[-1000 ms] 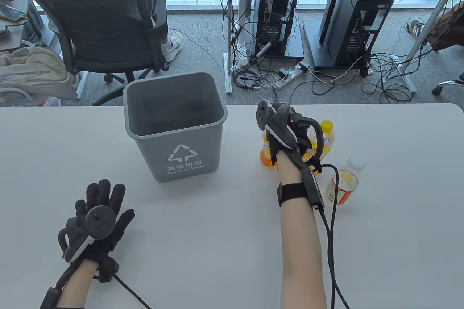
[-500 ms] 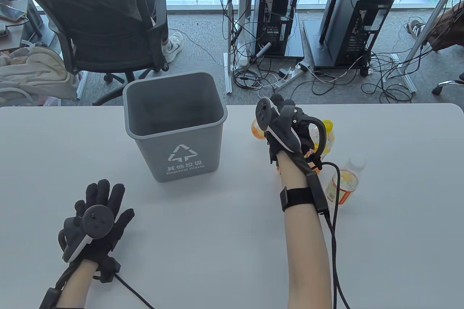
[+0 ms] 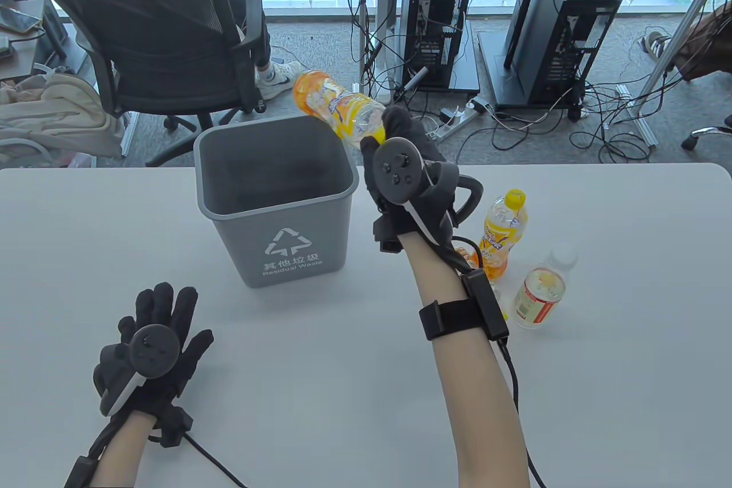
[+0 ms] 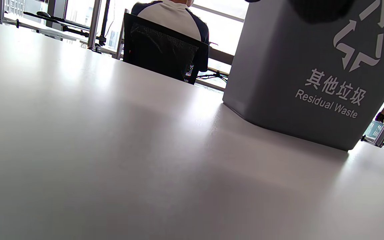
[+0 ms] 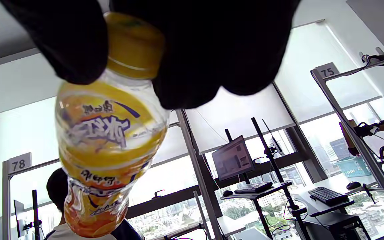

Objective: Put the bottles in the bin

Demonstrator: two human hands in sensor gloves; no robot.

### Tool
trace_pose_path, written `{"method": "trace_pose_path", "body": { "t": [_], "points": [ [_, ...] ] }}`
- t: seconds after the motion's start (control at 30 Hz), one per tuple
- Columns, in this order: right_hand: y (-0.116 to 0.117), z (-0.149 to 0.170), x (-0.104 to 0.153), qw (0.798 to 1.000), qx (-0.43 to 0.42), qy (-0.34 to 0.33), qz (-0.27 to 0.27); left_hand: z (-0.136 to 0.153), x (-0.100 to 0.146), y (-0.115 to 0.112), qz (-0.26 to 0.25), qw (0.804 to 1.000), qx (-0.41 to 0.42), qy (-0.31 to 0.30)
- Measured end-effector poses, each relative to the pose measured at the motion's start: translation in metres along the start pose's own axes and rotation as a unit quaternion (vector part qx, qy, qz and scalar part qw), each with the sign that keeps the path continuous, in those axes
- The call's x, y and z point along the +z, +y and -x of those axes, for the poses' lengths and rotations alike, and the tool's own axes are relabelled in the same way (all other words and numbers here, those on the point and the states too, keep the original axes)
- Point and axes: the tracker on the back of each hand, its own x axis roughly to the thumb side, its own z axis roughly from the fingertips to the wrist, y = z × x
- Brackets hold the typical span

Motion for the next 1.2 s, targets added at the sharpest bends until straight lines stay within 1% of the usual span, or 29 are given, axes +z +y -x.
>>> {"method": "trace_pose_path", "body": {
  "t": [0.17,0.27,0.4,0.53,0.6,0.63,0.7,0.77,0.83,0.93,1.07,1.1,1.2],
  "points": [
    [0.024,-0.027,0.017,0.998,-0.019,-0.043,-0.041,0.000,-0.001,-0.001,0.004,1.000,-0.002,0.001],
    [0.042,-0.038,0.024,0.995,-0.012,-0.060,-0.083,0.000,0.000,0.000,0.004,1.000,-0.002,0.001],
    [0.061,-0.046,0.030,0.992,0.004,-0.072,-0.102,0.001,-0.001,-0.001,0.006,1.000,0.001,0.003],
    [0.071,-0.048,0.034,0.991,0.014,-0.073,-0.111,0.001,-0.001,0.000,0.010,1.000,0.003,0.005],
    [0.071,-0.047,0.033,0.987,0.030,-0.083,-0.135,0.001,-0.001,0.000,0.010,1.000,0.003,0.004],
    [0.070,-0.045,0.034,0.987,0.044,-0.086,-0.129,0.001,-0.001,0.000,0.010,1.000,0.003,0.004],
    [0.063,-0.036,0.033,0.988,0.061,-0.092,-0.106,0.001,-0.001,0.000,0.009,1.000,0.004,0.004],
    [0.057,-0.023,0.033,0.989,0.072,-0.085,-0.099,0.001,-0.001,0.000,0.009,1.000,0.003,0.004],
    [0.052,-0.009,0.034,0.990,0.077,-0.069,-0.097,0.001,-0.001,-0.001,0.010,1.000,0.002,0.004],
    [0.047,0.024,0.039,0.991,0.087,-0.033,-0.097,0.000,-0.001,0.000,0.008,1.000,0.001,0.003],
    [0.052,0.073,0.049,0.986,0.107,0.028,-0.124,0.000,-0.001,-0.001,0.009,1.000,-0.003,0.003],
    [0.054,0.081,0.051,0.984,0.116,0.035,-0.131,0.000,-0.001,-0.001,0.009,1.000,-0.004,0.003],
    [0.064,0.108,0.064,0.970,0.187,0.046,-0.150,-0.001,-0.001,-0.001,0.009,1.000,-0.005,0.004]
  ]
}}
